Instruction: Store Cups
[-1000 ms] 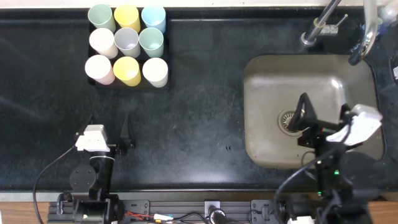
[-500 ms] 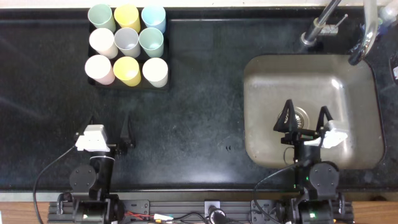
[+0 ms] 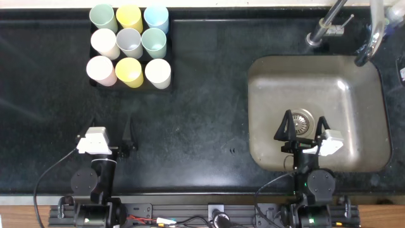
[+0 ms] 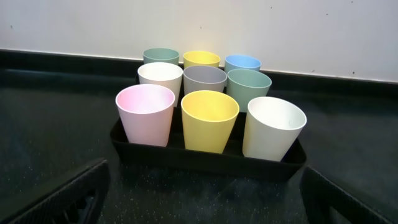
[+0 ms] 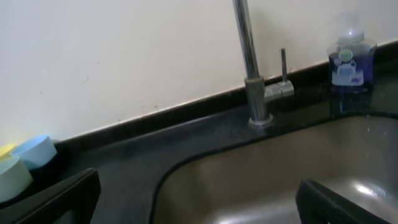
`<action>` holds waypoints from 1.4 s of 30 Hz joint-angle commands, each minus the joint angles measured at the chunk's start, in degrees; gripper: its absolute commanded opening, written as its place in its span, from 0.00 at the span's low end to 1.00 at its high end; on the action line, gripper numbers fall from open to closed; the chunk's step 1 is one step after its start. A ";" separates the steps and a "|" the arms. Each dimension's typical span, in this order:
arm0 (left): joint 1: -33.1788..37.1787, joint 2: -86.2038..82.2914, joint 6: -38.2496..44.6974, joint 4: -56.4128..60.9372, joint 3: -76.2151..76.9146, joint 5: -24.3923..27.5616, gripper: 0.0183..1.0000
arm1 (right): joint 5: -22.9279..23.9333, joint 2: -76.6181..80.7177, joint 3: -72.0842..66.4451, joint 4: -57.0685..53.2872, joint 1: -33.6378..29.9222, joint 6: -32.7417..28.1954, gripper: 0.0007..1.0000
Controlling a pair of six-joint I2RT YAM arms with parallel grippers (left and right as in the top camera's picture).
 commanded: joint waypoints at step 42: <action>0.22 -0.59 1.22 -0.22 0.00 0.52 1.00 | -2.73 -0.66 -0.83 0.59 0.07 -10.88 1.00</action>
